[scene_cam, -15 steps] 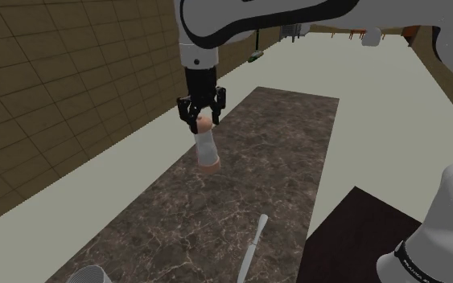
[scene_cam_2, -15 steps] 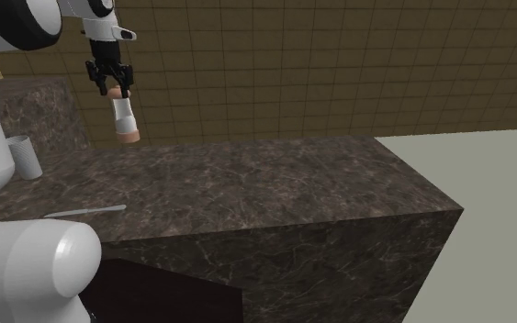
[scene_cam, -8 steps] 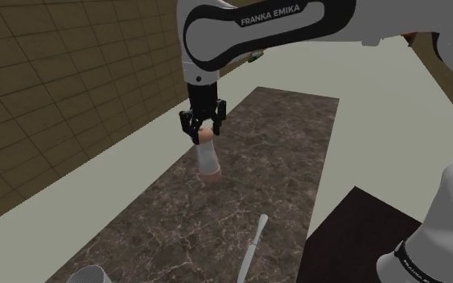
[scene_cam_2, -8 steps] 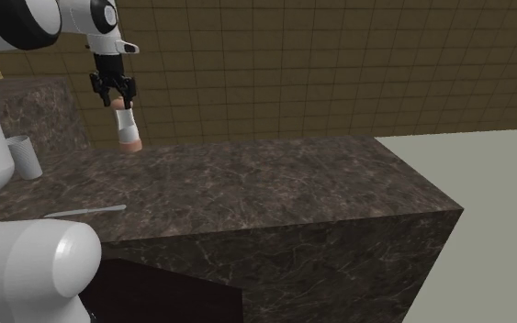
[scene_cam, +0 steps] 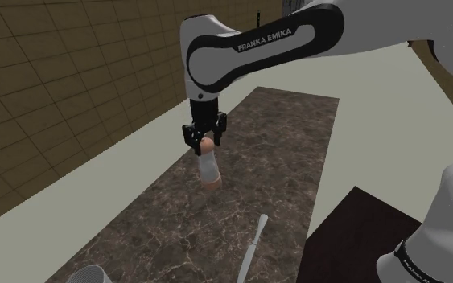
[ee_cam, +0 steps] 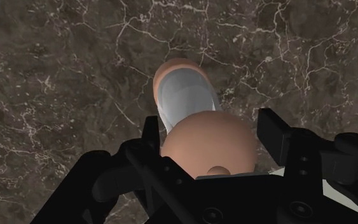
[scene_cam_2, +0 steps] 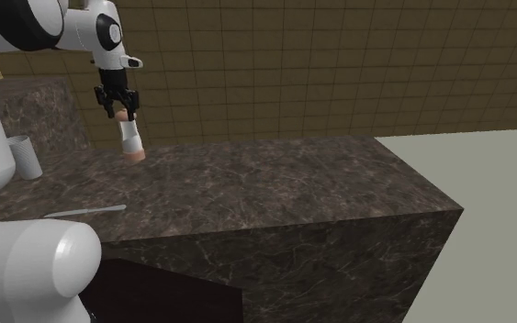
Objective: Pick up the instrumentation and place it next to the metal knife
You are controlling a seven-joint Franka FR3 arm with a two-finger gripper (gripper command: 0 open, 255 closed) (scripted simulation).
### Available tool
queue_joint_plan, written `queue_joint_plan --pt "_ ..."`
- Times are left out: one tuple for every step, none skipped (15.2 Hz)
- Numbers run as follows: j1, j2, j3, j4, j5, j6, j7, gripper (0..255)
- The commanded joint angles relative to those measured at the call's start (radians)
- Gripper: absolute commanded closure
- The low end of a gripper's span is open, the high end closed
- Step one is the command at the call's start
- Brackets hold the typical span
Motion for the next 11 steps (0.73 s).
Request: queue_joint_plan --pt "0.000 0.001 0.000 -0.028 0.001 0.029 -0.003 255" --pt "0.000 0.004 0.000 -0.038 0.001 0.042 -0.003 255" --pt "0.000 0.006 0.000 -0.047 0.001 0.055 -0.004 255" --pt "0.000 0.009 0.000 -0.057 0.001 0.067 -0.005 255" --pt "0.000 0.013 0.000 -0.066 0.001 0.079 -0.006 255" --pt "0.000 0.016 0.000 -0.075 0.002 0.092 -0.007 255" --pt "0.001 0.020 0.000 -0.084 0.002 0.104 -0.008 255" --pt "0.001 0.023 0.000 -0.093 0.002 0.116 -0.009 255" --pt "0.001 0.027 0.000 -0.101 0.002 0.129 -0.010 255" --pt "0.001 0.031 0.000 -0.109 0.002 0.141 -0.010 255" --pt "0.001 0.034 0.000 -0.114 0.002 0.149 -0.011 255"
